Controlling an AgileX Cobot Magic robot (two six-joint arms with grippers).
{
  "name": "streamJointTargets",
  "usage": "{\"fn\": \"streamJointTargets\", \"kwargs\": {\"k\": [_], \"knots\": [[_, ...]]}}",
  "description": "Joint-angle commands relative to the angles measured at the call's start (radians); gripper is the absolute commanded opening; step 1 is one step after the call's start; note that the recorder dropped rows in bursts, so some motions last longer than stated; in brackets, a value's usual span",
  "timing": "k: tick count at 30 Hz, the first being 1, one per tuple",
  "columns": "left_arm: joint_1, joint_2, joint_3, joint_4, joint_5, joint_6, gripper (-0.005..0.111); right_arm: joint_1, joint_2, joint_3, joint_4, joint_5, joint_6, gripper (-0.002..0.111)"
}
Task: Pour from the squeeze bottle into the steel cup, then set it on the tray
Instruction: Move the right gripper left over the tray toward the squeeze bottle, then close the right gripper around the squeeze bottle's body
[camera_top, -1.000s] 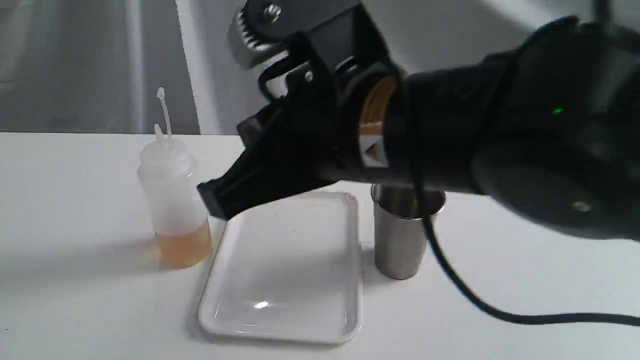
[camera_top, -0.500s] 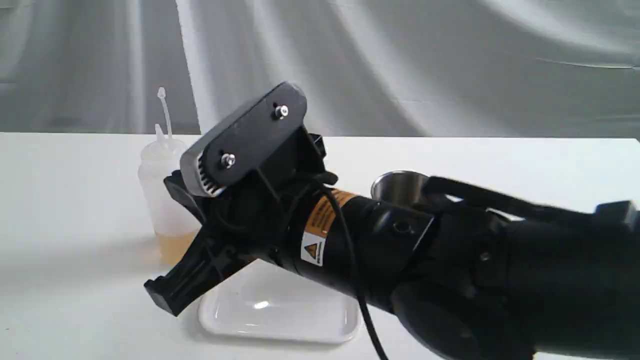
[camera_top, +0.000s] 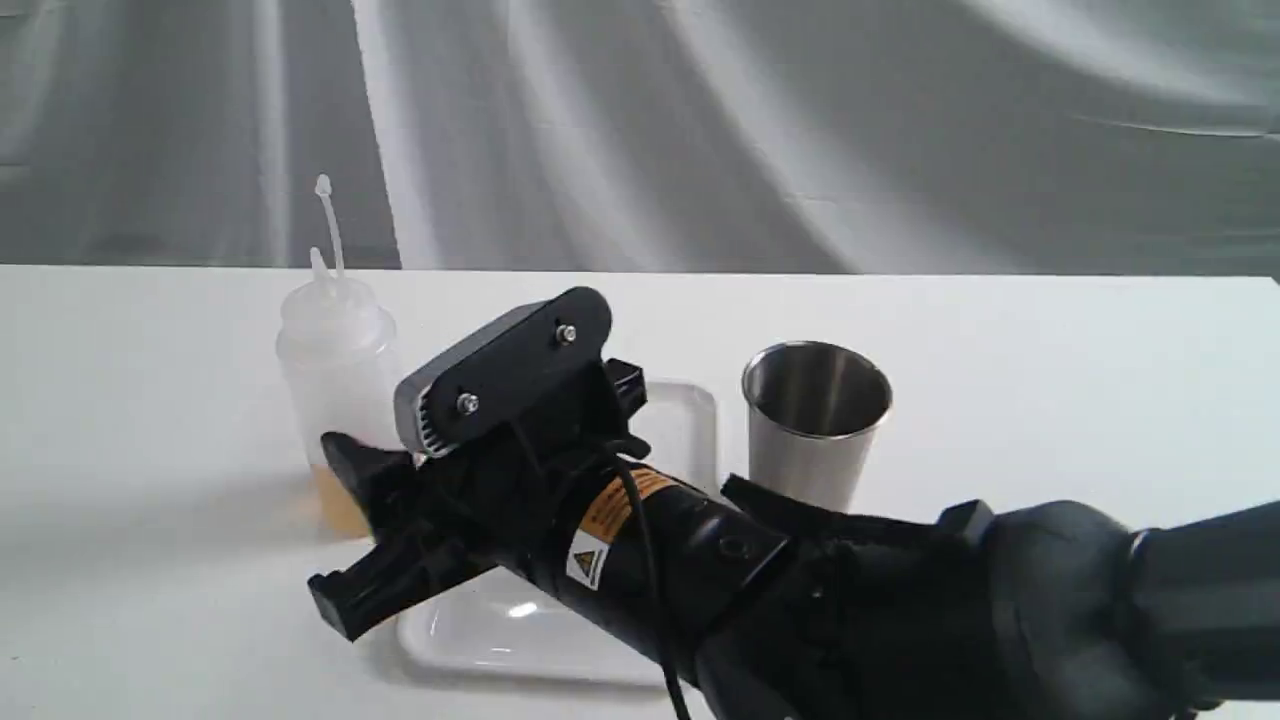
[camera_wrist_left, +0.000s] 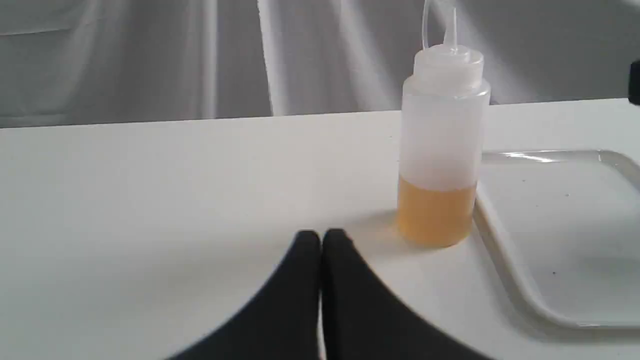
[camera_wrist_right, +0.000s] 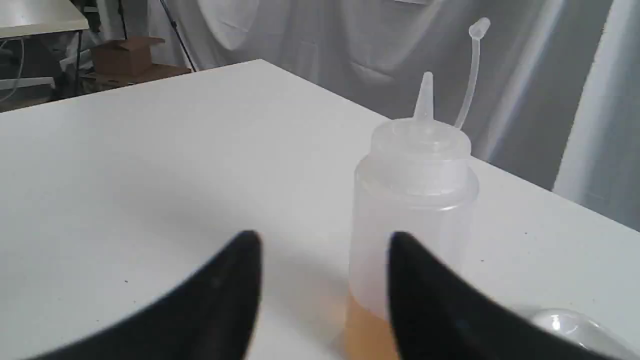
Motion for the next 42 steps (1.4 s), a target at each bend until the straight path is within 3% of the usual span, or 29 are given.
{"fn": "streamJointTargets", "kwargs": {"k": [1, 3, 17, 42], "knots": [[0.002, -0.003, 0.004, -0.001, -0.008, -0.005, 0.000, -0.007, 0.018, 0.005, 0.012, -0.031, -0.008, 0.088], [0.002, -0.003, 0.004, -0.001, -0.008, -0.003, 0.000, -0.007, 0.030, 0.005, 0.017, -0.052, -0.008, 0.105], [0.002, -0.003, 0.004, -0.001, -0.008, -0.005, 0.000, -0.007, 0.168, -0.212, 0.021, 0.061, -0.001, 0.105], [0.002, -0.003, 0.004, -0.001, -0.008, -0.006, 0.000, -0.048, 0.439, -0.497, 0.100, 0.110, -0.076, 0.105]]}}
